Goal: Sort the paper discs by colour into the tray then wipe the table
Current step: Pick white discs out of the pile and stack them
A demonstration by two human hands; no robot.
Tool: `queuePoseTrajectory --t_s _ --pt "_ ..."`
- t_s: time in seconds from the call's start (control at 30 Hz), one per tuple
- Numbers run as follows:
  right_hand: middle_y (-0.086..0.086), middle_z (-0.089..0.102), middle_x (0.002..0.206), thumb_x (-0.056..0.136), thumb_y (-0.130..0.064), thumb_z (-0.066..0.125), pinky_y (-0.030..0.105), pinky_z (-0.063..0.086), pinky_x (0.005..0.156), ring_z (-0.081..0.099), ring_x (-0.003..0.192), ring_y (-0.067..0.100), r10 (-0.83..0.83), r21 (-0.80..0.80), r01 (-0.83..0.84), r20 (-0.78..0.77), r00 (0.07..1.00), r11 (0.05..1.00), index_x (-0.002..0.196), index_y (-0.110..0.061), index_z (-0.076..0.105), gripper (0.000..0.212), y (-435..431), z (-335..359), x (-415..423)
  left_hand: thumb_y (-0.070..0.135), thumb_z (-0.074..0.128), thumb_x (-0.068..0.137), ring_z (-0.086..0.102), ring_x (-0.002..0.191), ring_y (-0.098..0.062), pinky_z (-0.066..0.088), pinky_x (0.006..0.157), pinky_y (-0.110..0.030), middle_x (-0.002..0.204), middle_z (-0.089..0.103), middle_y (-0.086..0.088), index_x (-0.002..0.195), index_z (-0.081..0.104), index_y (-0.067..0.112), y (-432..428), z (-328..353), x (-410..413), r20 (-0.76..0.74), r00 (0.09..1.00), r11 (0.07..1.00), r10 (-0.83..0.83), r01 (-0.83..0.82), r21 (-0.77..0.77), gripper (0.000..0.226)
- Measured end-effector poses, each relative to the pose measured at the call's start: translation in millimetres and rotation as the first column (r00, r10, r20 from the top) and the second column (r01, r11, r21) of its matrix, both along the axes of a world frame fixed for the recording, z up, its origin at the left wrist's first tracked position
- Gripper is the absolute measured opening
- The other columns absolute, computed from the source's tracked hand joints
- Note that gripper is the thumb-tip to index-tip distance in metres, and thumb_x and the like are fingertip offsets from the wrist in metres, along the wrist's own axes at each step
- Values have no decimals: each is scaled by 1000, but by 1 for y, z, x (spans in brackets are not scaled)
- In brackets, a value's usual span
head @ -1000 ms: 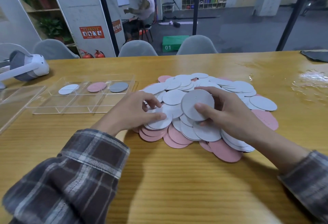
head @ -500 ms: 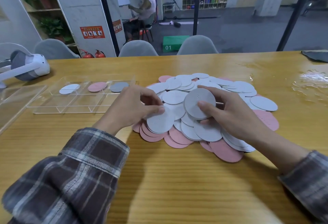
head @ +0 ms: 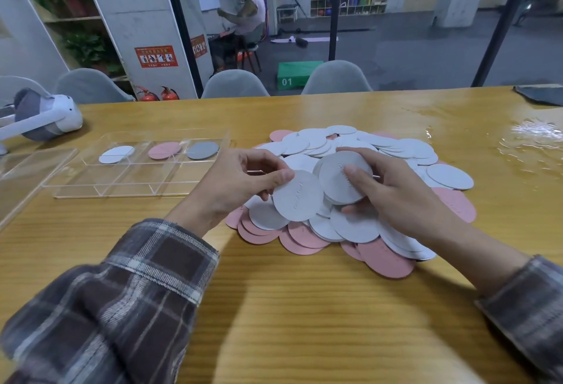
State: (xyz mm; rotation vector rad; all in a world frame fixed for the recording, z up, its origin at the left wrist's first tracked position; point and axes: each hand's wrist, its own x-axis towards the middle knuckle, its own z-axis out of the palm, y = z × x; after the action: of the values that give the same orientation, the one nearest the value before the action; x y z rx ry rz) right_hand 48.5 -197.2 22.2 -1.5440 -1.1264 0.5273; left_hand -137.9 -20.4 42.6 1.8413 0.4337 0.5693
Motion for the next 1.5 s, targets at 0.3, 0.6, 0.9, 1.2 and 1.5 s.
queuePoseTrajectory --t_s 0.3,0.6,0.9,1.2,1.5 --pt "-3 72 115 107 -28 53 51 63 76 76 90 22 -22 10 22 44 999 1000 129 -23 65 26 -1 0 1 12 78 88 53 59 -12 48 59 -18 76 68 -1 83 74 7 -1 0 1 -5 999 998 -42 42 -53 8" --pt "-2 72 113 106 -29 54 54 62 79 77 80 28 -38 -5 38 46 998 999 127 -24 66 24 -1 0 -1 20 80 82 51 64 -18 49 61 -21 81 65 -8 87 75 5 0 -3 3 15 998 991 -59 60 -120 16" --pt "-2 72 116 108 -32 48 37 64 78 70 106 15 124 -20 -126 -74 989 992 129 -23 67 30 -2 5 -12 11 82 87 69 65 -18 59 65 -24 77 71 -10 94 72 -8 -17 -14 17 46 998 995 39 -35 -97 22" --pt "-5 69 123 100 -20 65 39 64 76 76 92 14 11 -17 -9 105 994 1000 137 -24 60 38 -1 -1 -4 29 86 84 70 69 -12 54 65 -23 74 75 1 81 76 11 -4 -9 7 -86 982 927 168 -128 352 21" --pt "-17 68 124 96 -36 66 37 60 88 67 112 10 -47 -23 53 230 972 998 140 -34 57 44 -1 -5 2 54 93 65 62 82 -7 52 60 -17 90 67 11 93 75 33 15 -2 -12 -367 890 821 269 -14 570 40"
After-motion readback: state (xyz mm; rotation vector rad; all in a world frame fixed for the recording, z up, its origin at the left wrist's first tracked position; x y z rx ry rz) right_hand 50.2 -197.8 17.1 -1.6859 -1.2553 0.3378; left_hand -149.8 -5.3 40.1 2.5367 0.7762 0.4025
